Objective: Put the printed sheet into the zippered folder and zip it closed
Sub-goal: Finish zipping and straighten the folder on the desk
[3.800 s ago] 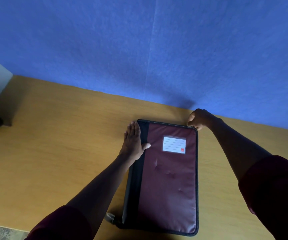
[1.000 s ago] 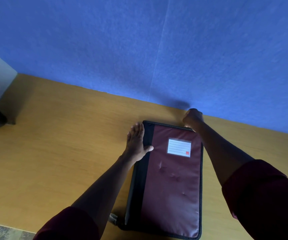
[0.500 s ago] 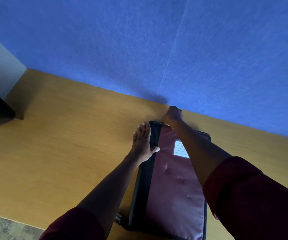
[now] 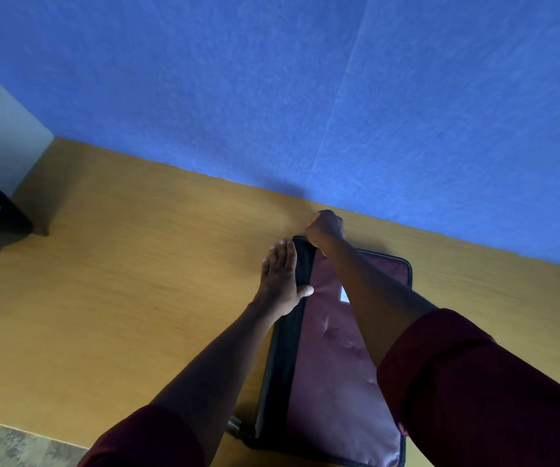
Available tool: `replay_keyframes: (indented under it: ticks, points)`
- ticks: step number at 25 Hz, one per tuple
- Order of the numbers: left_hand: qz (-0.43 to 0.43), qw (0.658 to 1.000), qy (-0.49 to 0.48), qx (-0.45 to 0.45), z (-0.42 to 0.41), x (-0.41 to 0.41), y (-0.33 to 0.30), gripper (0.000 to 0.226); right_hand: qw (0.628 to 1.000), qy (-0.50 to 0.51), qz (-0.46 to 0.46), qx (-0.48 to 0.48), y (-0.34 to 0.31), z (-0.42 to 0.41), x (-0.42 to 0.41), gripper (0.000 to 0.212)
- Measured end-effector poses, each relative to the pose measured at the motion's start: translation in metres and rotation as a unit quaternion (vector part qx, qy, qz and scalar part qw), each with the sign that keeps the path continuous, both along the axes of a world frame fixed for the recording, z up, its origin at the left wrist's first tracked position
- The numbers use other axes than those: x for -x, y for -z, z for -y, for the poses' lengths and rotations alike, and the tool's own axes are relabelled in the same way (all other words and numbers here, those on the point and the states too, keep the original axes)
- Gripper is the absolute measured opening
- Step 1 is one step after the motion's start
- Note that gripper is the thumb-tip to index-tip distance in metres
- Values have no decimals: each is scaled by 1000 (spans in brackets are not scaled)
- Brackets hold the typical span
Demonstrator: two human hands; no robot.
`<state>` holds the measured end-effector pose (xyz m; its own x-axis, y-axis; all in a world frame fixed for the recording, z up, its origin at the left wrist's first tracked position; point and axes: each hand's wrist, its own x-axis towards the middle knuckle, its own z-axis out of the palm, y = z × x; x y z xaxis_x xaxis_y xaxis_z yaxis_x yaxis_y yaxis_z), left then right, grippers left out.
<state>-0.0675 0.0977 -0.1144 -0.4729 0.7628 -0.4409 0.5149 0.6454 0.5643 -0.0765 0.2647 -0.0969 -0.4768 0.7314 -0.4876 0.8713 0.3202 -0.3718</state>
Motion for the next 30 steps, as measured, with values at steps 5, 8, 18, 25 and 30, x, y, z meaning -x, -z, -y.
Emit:
replay_keyframes:
  ticks: [5, 8, 18, 25, 30]
  points:
    - [-16, 1000, 2, -1, 4, 0, -1, 102, 995, 7, -71, -63, -11, 2, -64, 20]
    - [-32, 999, -8, -21, 10, -12, -3, 92, 991, -7, -47, -128, -14, 5, -110, 32]
    - [-69, 997, -40, -17, 61, -72, -8, 84, 990, 6, -63, -127, 0, 58, -242, 60]
    - [-115, 988, -67, 80, 82, -113, -27, 95, 987, 86, -118, -67, -1, 108, -293, 68]
    - [-91, 985, -102, 110, 95, -139, -32, 99, 987, 115, -104, -51, -6, 120, -305, 67]
